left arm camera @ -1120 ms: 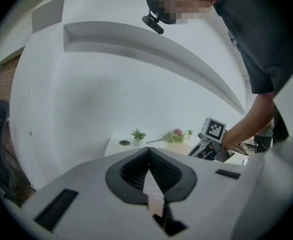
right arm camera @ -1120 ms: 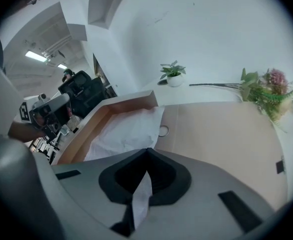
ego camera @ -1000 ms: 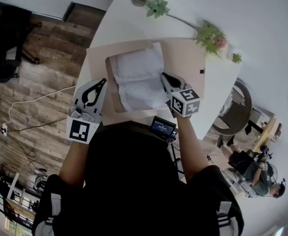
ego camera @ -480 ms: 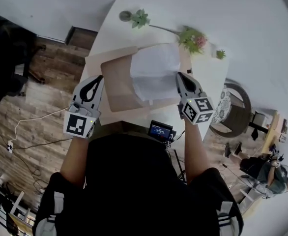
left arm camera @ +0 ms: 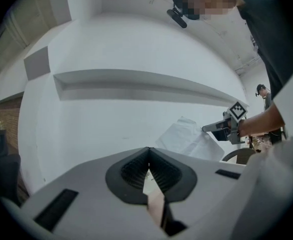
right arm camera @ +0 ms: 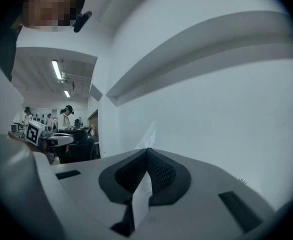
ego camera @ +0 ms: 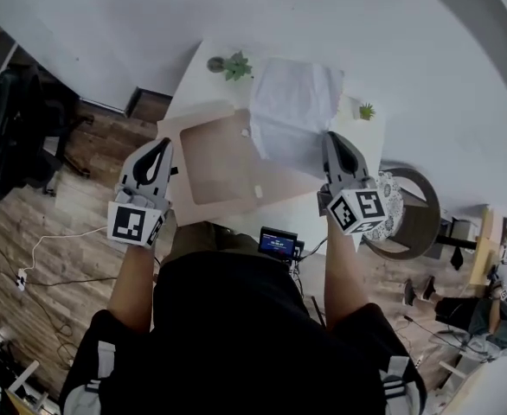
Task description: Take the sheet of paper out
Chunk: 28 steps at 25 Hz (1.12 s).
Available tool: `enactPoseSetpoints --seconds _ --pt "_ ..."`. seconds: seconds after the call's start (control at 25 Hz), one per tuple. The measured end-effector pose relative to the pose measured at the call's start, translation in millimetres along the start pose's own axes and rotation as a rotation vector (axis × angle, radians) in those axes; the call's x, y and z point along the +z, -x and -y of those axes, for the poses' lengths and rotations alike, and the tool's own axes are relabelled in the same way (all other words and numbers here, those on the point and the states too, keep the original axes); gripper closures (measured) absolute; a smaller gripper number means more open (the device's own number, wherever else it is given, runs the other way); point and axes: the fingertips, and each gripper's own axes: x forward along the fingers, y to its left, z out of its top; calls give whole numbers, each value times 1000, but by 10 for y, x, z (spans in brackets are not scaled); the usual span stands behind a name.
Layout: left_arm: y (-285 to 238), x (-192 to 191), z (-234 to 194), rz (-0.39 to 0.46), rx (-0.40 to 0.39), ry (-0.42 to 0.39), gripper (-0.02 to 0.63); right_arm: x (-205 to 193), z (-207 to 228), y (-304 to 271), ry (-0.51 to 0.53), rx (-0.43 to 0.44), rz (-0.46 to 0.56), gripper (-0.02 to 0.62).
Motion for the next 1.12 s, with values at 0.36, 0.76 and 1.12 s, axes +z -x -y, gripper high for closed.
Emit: enactPoseSetpoints --seconds 0.36,0.76,1.12 --pt "474 651 72 105 84 -63 603 613 -243 441 19 1 208 584" --pt "1019 729 416 124 38 -43 603 575 -586 1092 37 -55 252 584" --pt "1945 585 800 115 2 -12 603 219 -1239 1821 27 -84 224 584"
